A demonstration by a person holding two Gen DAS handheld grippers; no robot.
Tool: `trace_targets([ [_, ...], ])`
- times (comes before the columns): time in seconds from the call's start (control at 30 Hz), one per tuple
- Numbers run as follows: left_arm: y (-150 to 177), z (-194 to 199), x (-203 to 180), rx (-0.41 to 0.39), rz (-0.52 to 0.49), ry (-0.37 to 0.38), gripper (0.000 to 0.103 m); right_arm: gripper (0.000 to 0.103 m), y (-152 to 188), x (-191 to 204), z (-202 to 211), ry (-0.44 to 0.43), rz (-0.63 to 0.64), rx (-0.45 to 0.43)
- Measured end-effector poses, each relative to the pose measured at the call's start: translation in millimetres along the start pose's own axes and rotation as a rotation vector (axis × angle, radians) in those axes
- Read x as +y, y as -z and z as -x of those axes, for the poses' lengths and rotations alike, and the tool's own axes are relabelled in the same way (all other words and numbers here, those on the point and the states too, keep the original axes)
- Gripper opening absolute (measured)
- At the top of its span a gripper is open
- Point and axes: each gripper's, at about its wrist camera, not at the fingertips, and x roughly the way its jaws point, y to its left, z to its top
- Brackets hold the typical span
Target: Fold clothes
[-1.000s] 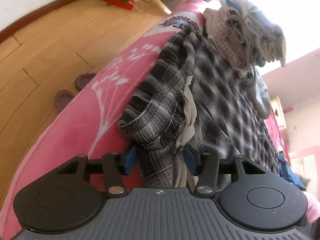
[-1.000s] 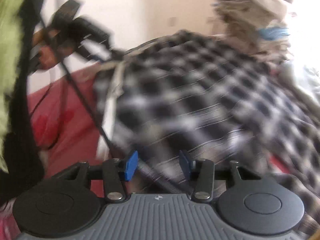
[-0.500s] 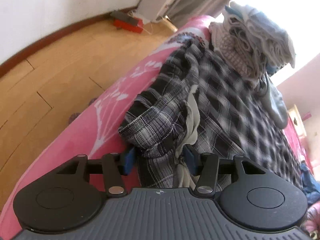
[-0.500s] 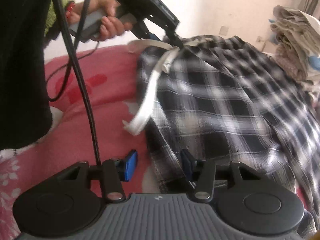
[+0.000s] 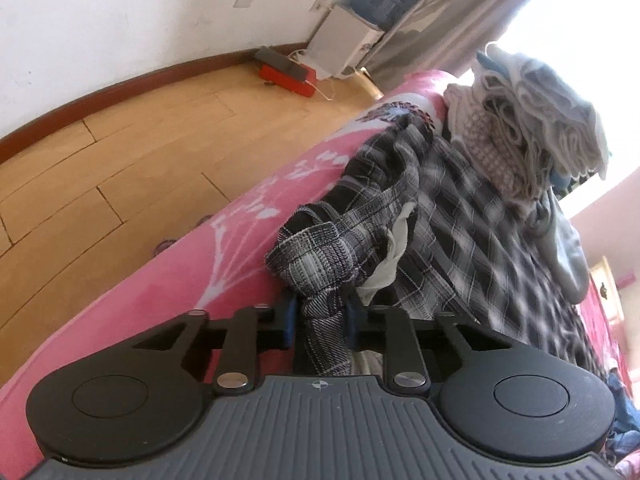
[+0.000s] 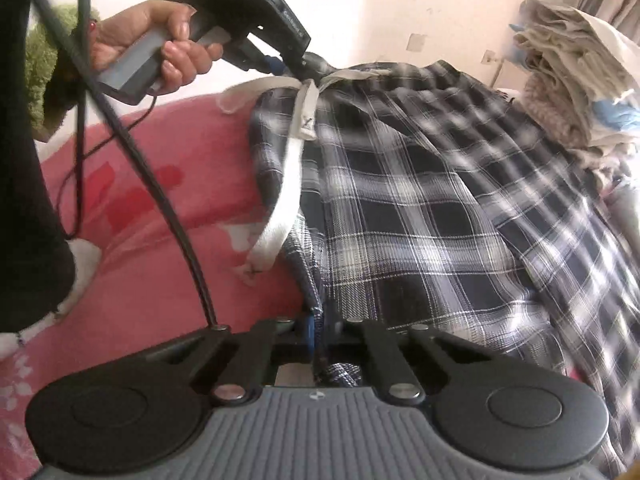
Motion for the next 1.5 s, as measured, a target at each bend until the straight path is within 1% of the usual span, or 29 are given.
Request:
trace_targets([
  [0.13, -9.9, 9.4, 3.1, -0.020, -0.009, -0.004, 0.015, 0.005, -8.3, 7.2, 0.8, -0.035, 0.002, -0.012],
  [0.23, -17.0, 12.6, 6.1, -0.027, -0.017, -0.009, 0.015, 0.005, -17.6, 13.0, -1.1, -0.058, 0.015, -0.023],
  [0.33, -23.1, 15.0, 10.4, -0.027, -0.013, -0.019, 0.014, 0.005, -24.2, 12.1, -1.0, -0.078, 0.000, -0.036],
  [0.43, -27.2, 15.3, 12.8, -0.033, -0.033, -0.028, 0.015, 0.005, -24.0, 11.4, -9.9, -0.077, -0.021, -0.028],
  [0.53, -27.1, 11.8, 13.5, -0.031, -0.067, -0.040, 0.017, 0.009, -16.7, 9.2, -24.8, -0.076, -0.071, 0.005],
  [0.57, -24.1, 8.0, 14.5, -0.023, -0.080, -0.045, 0.018, 0.013, -15.6, 6.2, -28.4, -0.074, -0.086, 0.015],
  [0.6, -22.4, 4.8, 16.7, -0.012, -0.082, -0.044, 0.022, 0.021, -14.8, 3.7, -27.4, -0.082, -0.104, 0.017],
  [0.63, -20.7, 1.7, 18.9, -0.001, -0.085, -0.043, 0.028, 0.026, -13.9, 1.1, -26.4, -0.089, -0.123, 0.019],
  [0.67, -19.0, -1.5, 21.2, 0.010, -0.087, -0.042, 0.032, 0.039, -12.8, -2.5, -22.6, -0.097, -0.146, 0.012],
  [0.7, -18.0, -3.3, 23.5, 0.019, -0.085, -0.041, 0.038, 0.049, -10.7, -6.0, -17.3, -0.108, -0.171, -0.002],
  [0.73, -19.1, -1.1, 26.1, 0.020, -0.070, -0.038, 0.043, 0.051, -7.6, -10.4, -10.8, -0.120, -0.202, -0.017],
  [0.77, -20.2, 1.6, 28.8, 0.020, -0.056, -0.035, 0.046, 0.053, -4.3, -15.0, -4.3, -0.135, -0.233, -0.026],
  [0.83, -23.0, 10.9, 34.7, 0.016, -0.035, -0.028, 0.053, 0.054, 7.0, -27.5, 9.5, -0.173, -0.320, -0.030],
  [0.9, -24.9, 22.7, 39.2, 0.003, -0.029, -0.027, 0.054, 0.054, 19.8, -43.8, 22.6, -0.199, -0.412, -0.026],
  [0.93, -25.9, 30.0, 40.5, -0.010, -0.033, -0.037, 0.054, 0.054, 32.6, -50.0, 35.9, -0.205, -0.480, -0.021],
  [1.03, -28.7, 54.9, 38.0, -0.069, -0.069, -0.079, 0.055, 0.054, 77.8, -73.2, 76.8, -0.142, -0.709, -0.027],
  [1.07, -29.3, 62.6, 31.1, -0.089, -0.110, -0.084, 0.055, 0.054, 97.5, -77.2, 92.8, -0.090, -0.797, -0.038],
  [1.1, -29.6, 69.7, 21.9, -0.106, -0.161, -0.087, 0.055, 0.054, 122.9, -83.0, 109.2, -0.032, -0.917, -0.054],
  [1.17, -27.5, 79.7, -10.6, -0.118, -0.322, -0.061, 0.055, 0.054, 176.8, -90.8, 141.6, 0.099, -1.171, -0.079],
  [1.23, -19.8, 81.2, -51.0, -0.079, -0.495, 0.022, 0.055, 0.054, 231.0, -90.5, 168.1, 0.232, -1.412, -0.101],
  [1.3, -2.9, 78.0, -93.0, -0.017, -0.669, 0.131, 0.055, 0.054, 279.7, -85.4, 188.0, 0.339, -1.628, -0.139],
  [1.37, 27.9, 71.7, -133.0, 0.090, -0.844, 0.256, 0.055, 0.054, 320.1, -79.3, 198.5, 0.426, -1.803, -0.200],
  [1.4, 44.4, 68.2, -148.0, 0.139, -0.916, 0.307, 0.055, 0.052, 340.6, -77.1, 204.9, 0.466, -1.899, -0.247],
  [1.47, 82.3, 63.5, -172.5, 0.229, -1.058, 0.396, 0.054, 0.051, 373.0, -75.4, 211.7, 0.494, -2.043, -0.361],
  [1.5, 98.0, 62.4, -178.7, 0.270, -1.102, 0.430, 0.054, 0.049, 385.6, -76.1, 212.2, 0.496, -2.096, -0.405],
])
